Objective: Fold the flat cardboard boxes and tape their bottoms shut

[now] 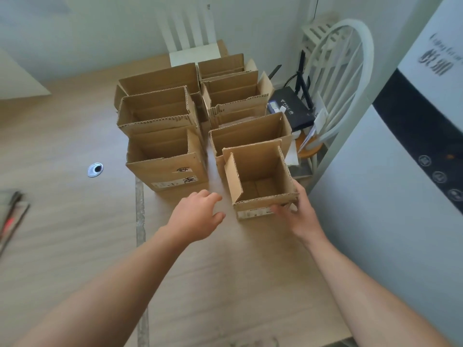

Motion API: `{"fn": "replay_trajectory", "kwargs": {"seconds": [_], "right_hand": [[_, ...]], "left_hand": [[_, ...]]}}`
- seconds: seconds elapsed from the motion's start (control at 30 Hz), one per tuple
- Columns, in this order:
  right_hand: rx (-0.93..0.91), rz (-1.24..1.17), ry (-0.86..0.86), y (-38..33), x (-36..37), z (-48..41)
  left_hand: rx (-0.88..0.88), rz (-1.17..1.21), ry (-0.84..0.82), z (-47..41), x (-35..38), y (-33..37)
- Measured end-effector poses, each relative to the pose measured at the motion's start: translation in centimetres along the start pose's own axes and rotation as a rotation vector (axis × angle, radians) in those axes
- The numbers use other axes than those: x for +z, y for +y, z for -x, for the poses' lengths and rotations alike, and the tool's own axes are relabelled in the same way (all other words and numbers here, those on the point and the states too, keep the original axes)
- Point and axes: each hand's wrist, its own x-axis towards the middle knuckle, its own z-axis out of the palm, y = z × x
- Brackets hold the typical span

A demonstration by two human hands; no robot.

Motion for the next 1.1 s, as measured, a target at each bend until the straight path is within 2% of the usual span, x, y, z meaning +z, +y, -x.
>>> {"fn": "replay_trajectory", "kwargs": {"seconds": [0.4,0.53,0.63,0.8,0.93,1.1], "right_hand": [[0.043,0.101,0.068,0.4,-0.8,0.3],[0.041,0.299,0.109,0.0,-1.3,1.8],[0.042,0.537,0.142,-0.9,-1.6,3.0],[-0.036,0.957,0.043,-4.2,-0.6,6.3],[-0.144,1.008,-0.047,-7.8,3.2,9.7],[-0.342,1.119,-0.111,-12.4,11.0,14.6]], "left_hand": [[-0.049,0.027,-0.002,0.8,-1.1,-0.9],[-0.049,0.029,-0.005,1.4,-1.7,-1.0],[-0.024,-0.034,-0.012,2.3,-2.0,-0.9],[0.028,-0.121,0.027,4.9,-2.9,-1.6],[0.029,-0.102,0.061,8.7,-4.1,-3.1],[-0.053,-0.062,0.205,16.7,-5.0,-7.3]]}}
